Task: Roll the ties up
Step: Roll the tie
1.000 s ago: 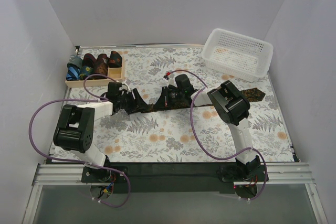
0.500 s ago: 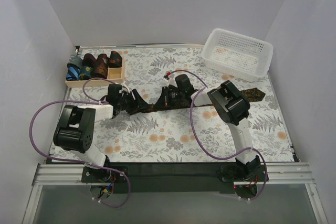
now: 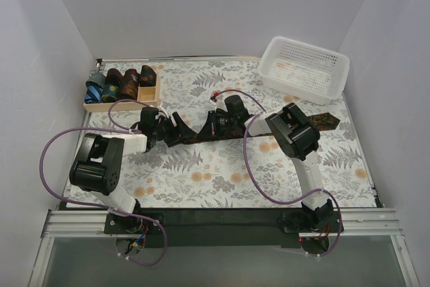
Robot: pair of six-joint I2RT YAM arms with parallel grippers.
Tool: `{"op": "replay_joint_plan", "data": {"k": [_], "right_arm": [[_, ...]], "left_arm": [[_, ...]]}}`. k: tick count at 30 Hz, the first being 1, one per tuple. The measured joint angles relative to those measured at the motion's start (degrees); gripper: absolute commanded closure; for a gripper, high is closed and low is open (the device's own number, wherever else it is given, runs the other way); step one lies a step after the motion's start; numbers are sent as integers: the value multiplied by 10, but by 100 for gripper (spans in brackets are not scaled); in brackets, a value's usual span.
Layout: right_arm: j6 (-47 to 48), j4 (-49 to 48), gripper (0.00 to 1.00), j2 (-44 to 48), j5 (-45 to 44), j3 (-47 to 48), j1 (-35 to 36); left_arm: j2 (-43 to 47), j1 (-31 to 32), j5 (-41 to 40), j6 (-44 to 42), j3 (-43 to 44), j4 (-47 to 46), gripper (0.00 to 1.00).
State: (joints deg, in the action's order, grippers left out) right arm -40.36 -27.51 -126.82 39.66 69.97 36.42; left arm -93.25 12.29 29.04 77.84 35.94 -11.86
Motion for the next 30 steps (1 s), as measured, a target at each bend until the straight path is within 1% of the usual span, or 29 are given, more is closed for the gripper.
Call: {"op": "replay_joint_plan", "data": {"k": [8, 18, 22, 26, 30], "right_arm": [[-2, 0, 99, 0, 0, 0, -1], [-4, -13, 99, 0, 2, -8, -4], [-4, -14, 99, 0, 2, -8, -4], [-4, -17, 99, 0, 2, -10, -4], [-4, -23, 99, 3, 2, -16, -3]], "left_arm": [[-11, 7, -12, 5, 5, -2, 55], [-4, 14, -49, -3, 5, 19, 67], [-4, 15, -60, -9, 6, 29, 78], [-3, 16, -69, -16, 9, 42, 85], [0, 19, -76, -28, 15, 57, 99]]}}
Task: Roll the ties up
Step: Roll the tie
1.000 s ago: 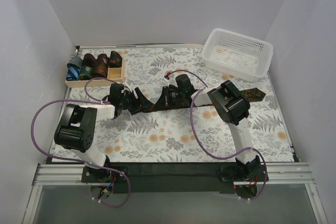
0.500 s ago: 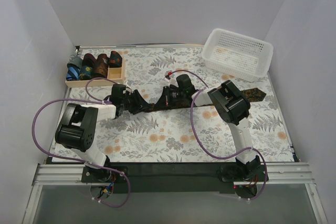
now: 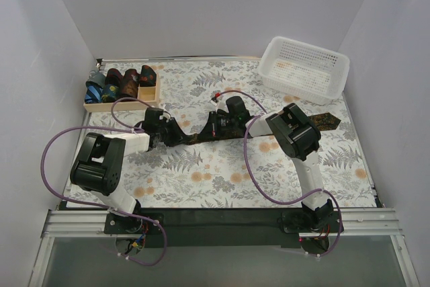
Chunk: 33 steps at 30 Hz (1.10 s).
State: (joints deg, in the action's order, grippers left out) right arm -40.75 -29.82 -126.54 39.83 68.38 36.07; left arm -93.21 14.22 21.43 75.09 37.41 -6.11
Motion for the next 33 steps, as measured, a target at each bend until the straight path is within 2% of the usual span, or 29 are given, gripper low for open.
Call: {"op": "replay_joint_plan", "data": {"k": [2, 9, 19, 33], "right_arm": [[0, 0, 97, 2, 0, -3, 1], [9, 19, 76, 29, -15, -20, 4], [86, 115, 75, 97, -84, -31, -4], [186, 221, 76, 198, -180, -74, -4]], "left_arm": [[0, 1, 0, -8, 5, 11, 100], [8, 5, -2, -56, 22, 66, 100], [46, 2, -36, -143, 45, 179, 100], [68, 3, -196, -201, 126, 321, 100]]}}
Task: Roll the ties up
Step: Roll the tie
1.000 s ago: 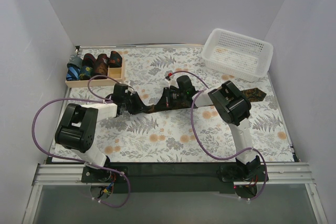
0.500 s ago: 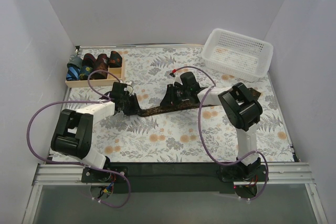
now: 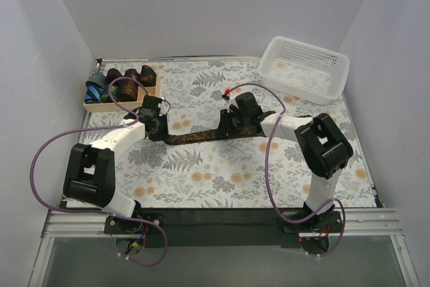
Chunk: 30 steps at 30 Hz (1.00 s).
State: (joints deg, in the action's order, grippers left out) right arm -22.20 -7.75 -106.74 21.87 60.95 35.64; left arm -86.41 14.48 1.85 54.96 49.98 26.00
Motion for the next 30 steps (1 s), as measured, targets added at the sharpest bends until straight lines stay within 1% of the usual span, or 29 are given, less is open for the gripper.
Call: {"op": "replay_joint_plan", "data": {"k": [7, 16, 24, 30], "right_arm": [[19, 19, 76, 17, -23, -1, 0], [27, 29, 75, 18, -24, -1, 1], [9, 24, 75, 8, -9, 16, 22], [-46, -43, 77, -26, 33, 22, 36]], "left_arm": [[-5, 15, -88, -15, 50, 59, 100], [-50, 59, -202, -16, 115, 125, 100], [-106, 95, -253, -9, 136, 147, 100], [-127, 116, -278, -5, 163, 159, 100]]}}
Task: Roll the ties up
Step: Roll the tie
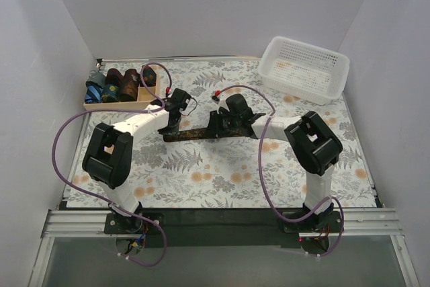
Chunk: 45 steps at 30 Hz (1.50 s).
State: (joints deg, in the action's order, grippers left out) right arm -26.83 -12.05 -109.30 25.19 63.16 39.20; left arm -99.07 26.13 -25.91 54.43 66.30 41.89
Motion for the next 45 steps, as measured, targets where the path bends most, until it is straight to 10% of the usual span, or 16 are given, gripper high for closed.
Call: {"op": "replay_joint_plan", "data": {"k": [22, 45], "right_arm": [[-211, -268, 85, -223, 72, 127, 55], [-270, -306, 89, -309, 76, 229, 70]], "left_arm": [[-7, 5, -2, 0, 12, -1, 100], [-10, 9, 16, 5, 22, -1, 95]]}}
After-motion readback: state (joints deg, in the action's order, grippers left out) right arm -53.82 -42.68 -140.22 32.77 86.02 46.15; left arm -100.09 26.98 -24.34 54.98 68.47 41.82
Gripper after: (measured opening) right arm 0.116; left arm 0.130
